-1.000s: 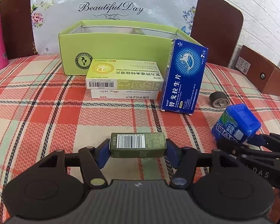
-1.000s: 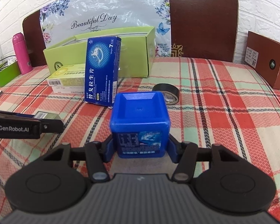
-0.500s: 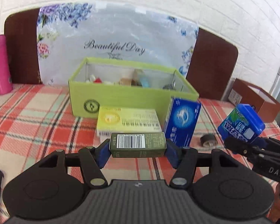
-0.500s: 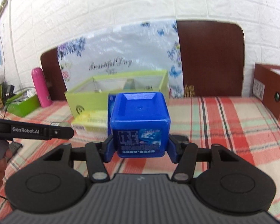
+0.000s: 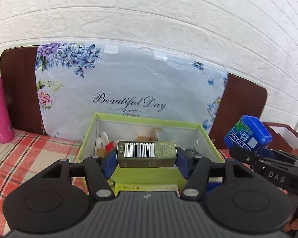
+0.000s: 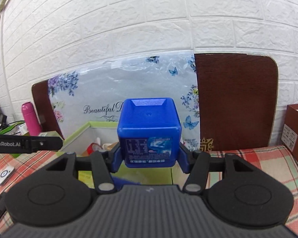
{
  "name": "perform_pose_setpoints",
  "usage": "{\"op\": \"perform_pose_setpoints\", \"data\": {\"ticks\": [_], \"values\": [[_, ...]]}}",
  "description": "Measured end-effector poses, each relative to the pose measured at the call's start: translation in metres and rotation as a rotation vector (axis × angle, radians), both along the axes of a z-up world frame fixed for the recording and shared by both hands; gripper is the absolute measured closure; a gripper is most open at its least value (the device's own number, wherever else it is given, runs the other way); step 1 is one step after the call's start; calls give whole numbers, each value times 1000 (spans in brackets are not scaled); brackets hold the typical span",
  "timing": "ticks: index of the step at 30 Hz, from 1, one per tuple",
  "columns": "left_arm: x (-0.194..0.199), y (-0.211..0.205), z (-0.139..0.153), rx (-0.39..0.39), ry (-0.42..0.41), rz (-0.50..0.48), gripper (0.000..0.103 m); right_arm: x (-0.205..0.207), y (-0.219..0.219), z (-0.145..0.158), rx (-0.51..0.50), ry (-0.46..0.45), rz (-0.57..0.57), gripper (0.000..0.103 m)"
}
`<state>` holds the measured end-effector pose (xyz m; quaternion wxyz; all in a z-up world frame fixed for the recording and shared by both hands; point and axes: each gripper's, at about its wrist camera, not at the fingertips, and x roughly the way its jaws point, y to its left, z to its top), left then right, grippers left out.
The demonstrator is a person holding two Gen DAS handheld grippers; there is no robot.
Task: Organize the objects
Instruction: 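Drop the olive box and blue jar into the lime-green box with both tools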
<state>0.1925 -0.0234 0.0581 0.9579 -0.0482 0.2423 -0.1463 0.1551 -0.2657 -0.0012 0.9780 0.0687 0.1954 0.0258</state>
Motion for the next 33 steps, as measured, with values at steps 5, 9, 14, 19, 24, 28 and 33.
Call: {"op": "perform_pose_setpoints", "data": {"ticks": [5, 9, 14, 19, 24, 28, 33], "values": [[37, -6, 4, 12, -2, 27, 39, 48, 7, 0, -23, -9, -4, 48], [62, -8, -2, 13, -16, 46, 39, 84, 15, -5, -46, -7, -16, 48], [75, -8, -34, 63, 32, 37, 18, 115, 17, -32, -102, 111, 24, 21], [71, -2, -49, 39, 80, 47, 18, 92, 8, -41, -103, 70, 7, 10], [64, -6, -41, 51, 69, 61, 18, 81, 3, -36, -97, 65, -2, 5], [53, -9, -32, 61, 52, 57, 18, 71, 0, -25, -75, 41, -2, 3], [39, -13, -23, 64, 31, 45, 18, 57, 3, -13, -68, 10, 5, 2]]}}
